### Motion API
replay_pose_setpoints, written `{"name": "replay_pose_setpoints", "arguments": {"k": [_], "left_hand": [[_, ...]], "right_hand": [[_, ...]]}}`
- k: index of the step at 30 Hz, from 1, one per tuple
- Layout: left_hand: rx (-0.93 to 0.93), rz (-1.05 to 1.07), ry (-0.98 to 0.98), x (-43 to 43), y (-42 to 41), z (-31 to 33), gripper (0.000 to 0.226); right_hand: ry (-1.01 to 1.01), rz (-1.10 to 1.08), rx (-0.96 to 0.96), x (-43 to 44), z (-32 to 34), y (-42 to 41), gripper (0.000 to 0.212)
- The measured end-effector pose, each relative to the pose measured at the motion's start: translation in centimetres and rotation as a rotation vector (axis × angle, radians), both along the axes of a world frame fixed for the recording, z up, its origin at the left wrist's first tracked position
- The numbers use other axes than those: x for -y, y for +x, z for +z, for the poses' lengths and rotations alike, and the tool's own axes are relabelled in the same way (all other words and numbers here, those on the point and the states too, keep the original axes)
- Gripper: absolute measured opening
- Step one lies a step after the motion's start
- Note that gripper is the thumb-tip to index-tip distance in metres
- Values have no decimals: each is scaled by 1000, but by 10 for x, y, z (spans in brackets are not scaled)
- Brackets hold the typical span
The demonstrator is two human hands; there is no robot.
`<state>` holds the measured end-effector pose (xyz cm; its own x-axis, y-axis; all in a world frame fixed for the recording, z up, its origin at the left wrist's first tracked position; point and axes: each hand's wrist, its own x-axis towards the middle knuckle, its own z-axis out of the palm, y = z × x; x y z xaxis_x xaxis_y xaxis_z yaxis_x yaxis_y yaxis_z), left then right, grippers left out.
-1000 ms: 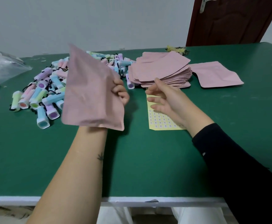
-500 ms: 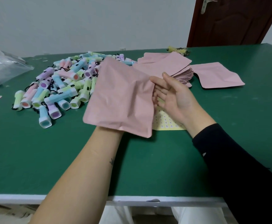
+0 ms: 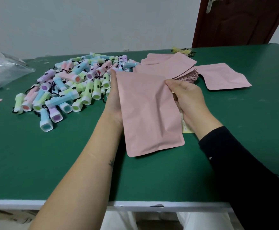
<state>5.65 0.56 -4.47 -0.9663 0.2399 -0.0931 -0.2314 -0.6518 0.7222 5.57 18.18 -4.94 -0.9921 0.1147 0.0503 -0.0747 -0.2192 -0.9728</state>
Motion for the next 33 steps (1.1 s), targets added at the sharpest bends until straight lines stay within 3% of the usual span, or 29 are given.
{"name": "replay_pose_setpoints", "arguments": {"k": [3,6,9,17,25,33], "left_hand": [[-72,-61,28,2,5,5,92],[-107,-54,-92,5,5,4,44],[26,22,-208,9,-1,1,26],[78,121,-259,21,-4,3,26],[115,87,-300,24,-1,5,19],[141,87,-287,23,2,7,28]], "right_hand": [[-22,-46,25,1,-1,1,7],[-84,-78,47,3,-2,2,5],[-86,-106,18,3,-1,3,10],[104,-230,-213,-3,5,5,11],[622,-130,-511,5,1,12,10],[862,-141,-633,5,-3,11,10]]}}
